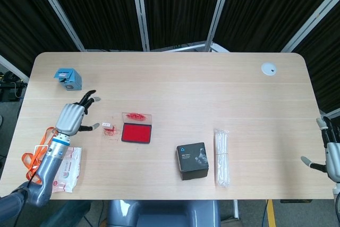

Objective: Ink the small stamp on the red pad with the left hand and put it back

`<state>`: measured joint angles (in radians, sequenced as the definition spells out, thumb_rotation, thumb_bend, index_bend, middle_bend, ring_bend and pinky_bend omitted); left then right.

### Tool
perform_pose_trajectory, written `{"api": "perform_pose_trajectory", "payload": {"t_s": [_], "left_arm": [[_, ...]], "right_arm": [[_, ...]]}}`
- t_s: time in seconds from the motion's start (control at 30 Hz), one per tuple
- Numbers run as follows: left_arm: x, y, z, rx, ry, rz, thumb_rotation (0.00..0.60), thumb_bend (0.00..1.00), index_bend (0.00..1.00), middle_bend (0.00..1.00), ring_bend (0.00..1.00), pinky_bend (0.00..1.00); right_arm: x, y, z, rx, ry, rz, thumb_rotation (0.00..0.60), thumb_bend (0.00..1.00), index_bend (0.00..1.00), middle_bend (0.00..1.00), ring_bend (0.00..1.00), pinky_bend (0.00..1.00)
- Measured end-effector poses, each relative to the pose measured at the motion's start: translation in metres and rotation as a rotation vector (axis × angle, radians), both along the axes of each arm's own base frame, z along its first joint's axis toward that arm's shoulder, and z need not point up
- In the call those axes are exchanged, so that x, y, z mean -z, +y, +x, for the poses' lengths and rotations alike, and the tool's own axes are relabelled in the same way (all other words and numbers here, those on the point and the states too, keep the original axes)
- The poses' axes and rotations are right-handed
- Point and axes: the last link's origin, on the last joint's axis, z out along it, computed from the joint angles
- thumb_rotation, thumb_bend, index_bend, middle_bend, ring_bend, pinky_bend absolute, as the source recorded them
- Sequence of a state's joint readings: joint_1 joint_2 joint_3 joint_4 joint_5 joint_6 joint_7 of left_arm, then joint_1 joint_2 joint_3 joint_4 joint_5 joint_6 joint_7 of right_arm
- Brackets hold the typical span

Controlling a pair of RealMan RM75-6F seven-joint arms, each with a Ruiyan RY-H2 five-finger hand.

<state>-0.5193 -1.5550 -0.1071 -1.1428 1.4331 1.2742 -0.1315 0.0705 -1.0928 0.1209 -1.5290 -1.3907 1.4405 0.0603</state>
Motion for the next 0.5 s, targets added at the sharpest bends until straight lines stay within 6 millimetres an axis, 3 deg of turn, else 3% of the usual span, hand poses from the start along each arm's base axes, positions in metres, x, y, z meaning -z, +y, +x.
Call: {"api": "perform_pose_trajectory", "payload": {"t_s": [0.1,0.33,0.5], "left_arm": [[-0.02,-0.017,-0.001,0.004,0.025,0.049,0.6,0.0,0.0,0.0,0.0,0.0],[-0.063,-0.071,-0.008,-0.085,0.103,0.103,0.6,0.0,0.0,0.0,0.0,0.0],[-0.079,-0.103,-0.017,-0.159,0.152,0.131,0.6,0.0,0.0,0.0,0.0,0.0]], "right_arm": [[0.0,0.001,0.005,-0.018,-0.019,0.006,0.6,0.0,0.0,0.0,0.0,0.0],[-0.003,0.001,0.009,-0.053,0.016,0.001,0.6,0.0,0.0,0.0,0.0,0.0],[-0.004,0.003,0.014,-0.087,0.051,-0.021,0.6,0.0,0.0,0.0,0.0,0.0]]}}
